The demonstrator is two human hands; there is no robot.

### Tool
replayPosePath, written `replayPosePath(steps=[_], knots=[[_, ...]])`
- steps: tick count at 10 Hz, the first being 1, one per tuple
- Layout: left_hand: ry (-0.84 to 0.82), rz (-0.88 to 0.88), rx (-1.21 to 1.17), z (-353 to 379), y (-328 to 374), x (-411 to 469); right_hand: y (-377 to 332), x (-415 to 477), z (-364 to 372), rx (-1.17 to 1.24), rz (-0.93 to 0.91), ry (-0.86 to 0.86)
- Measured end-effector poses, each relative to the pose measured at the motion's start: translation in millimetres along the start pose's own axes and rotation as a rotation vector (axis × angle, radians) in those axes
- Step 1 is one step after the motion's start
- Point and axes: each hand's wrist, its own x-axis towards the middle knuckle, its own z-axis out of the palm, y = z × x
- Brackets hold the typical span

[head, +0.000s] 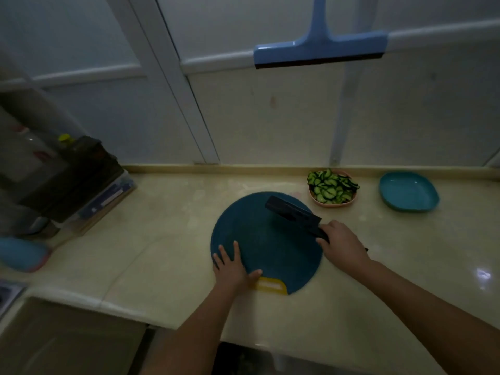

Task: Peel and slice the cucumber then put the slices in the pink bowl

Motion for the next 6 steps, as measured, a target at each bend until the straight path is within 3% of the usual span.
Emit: replayPosePath(steps=[4, 6], knots=[[-0.113, -0.008, 0.101, 10, -10, -36, -28, -20, 58, -0.076, -0.081, -0.183], [-0.173, 0.051, 0.035, -27, -8, -29, -29, -13, 59, -0.072, -0.068, -0.155]])
